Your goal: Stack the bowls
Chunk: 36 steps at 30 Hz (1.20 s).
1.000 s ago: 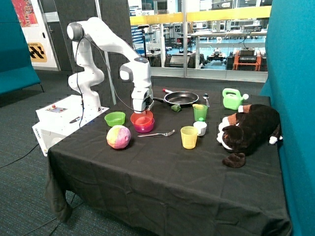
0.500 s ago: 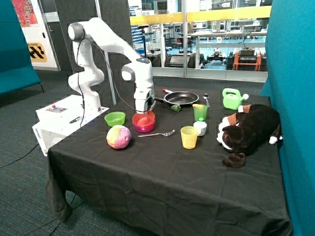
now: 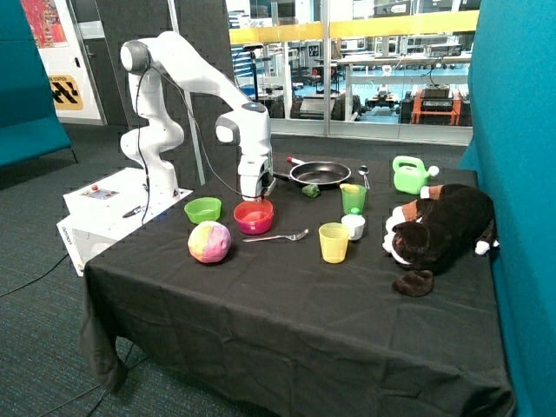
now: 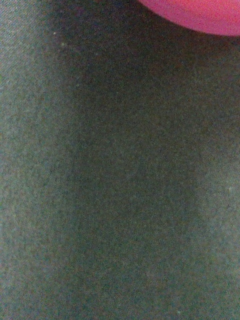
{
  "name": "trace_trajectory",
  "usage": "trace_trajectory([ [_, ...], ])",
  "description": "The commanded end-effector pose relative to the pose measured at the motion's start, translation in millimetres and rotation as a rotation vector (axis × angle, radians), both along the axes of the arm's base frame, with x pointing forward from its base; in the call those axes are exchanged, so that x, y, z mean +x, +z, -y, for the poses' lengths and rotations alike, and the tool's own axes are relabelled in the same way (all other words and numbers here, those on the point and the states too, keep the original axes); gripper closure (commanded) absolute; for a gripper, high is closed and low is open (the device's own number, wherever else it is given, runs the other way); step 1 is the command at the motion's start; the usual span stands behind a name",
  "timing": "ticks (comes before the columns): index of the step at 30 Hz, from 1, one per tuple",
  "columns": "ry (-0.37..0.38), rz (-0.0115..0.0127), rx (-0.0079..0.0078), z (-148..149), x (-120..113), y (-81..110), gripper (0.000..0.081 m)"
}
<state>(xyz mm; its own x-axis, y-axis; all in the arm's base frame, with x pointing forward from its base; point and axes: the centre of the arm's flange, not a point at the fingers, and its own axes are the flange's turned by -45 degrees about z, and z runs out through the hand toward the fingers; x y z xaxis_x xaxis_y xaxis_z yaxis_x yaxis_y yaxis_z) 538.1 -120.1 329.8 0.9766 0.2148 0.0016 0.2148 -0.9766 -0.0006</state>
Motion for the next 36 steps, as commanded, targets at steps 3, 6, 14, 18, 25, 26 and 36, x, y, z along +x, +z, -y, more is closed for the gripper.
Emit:
trace_trajectory([
  [3, 0.011, -0.0015, -0.0009, -3, -4, 6.4, 0.0105],
  [6, 0.014, -0.0015, -0.0010, -3, -4, 11.3, 0.0100],
  [14, 0.030, -0.0015, -0.0010, -4, -7, 27.1, 0.0127],
  [18, 0.063, -0.0014, -0.0010, -9, -16, 35.4, 0.0154],
  [25, 0.108, -0.0014, -0.0010, -22, -36, 45.2, 0.0178],
  [26, 0.111, -0.0014, -0.0010, -23, -39, 46.4, 0.0179],
  [36, 0.118, -0.0014, -0.0010, -30, -60, 53.3, 0.0188],
])
